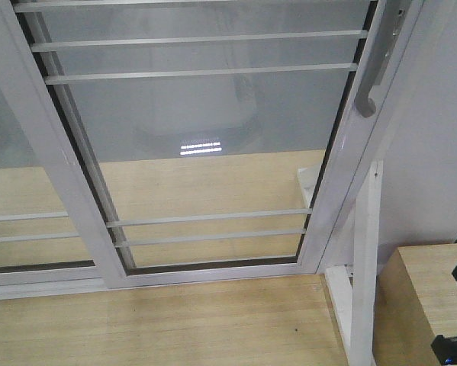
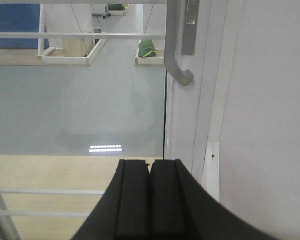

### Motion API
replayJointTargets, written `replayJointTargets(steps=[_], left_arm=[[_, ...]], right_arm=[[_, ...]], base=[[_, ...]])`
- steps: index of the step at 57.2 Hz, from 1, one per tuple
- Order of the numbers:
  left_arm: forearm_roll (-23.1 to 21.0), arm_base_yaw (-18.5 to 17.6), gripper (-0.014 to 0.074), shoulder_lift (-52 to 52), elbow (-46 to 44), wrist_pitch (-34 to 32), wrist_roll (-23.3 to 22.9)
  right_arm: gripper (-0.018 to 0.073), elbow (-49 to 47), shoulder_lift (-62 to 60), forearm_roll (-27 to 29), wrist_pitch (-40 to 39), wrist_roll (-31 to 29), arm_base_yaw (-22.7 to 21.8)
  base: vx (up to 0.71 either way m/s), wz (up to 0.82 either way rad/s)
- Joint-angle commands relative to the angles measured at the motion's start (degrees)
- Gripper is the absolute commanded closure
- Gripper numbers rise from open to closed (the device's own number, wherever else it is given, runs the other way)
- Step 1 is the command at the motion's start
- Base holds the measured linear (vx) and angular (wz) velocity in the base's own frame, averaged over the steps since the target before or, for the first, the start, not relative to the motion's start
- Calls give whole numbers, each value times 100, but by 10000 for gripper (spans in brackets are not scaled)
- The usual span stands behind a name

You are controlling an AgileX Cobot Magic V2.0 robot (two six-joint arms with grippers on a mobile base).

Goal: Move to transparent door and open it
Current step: 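Stop the base in front of the door near its silver handle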

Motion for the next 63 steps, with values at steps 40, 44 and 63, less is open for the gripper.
replayJointTargets(steps=[40, 44, 63], left_arm=[[-30, 11, 599, -15, 78, -494, -10], [-30, 11, 599, -15, 78, -494, -10], [125, 11, 599, -15, 78, -681, 201]], right_arm=[[564, 8, 108, -254, -458, -100, 4], [564, 8, 108, -254, -464, -100, 4], [564, 8, 108, -716, -895, -394, 4]], base=[[0, 0], [0, 0], [0, 0]])
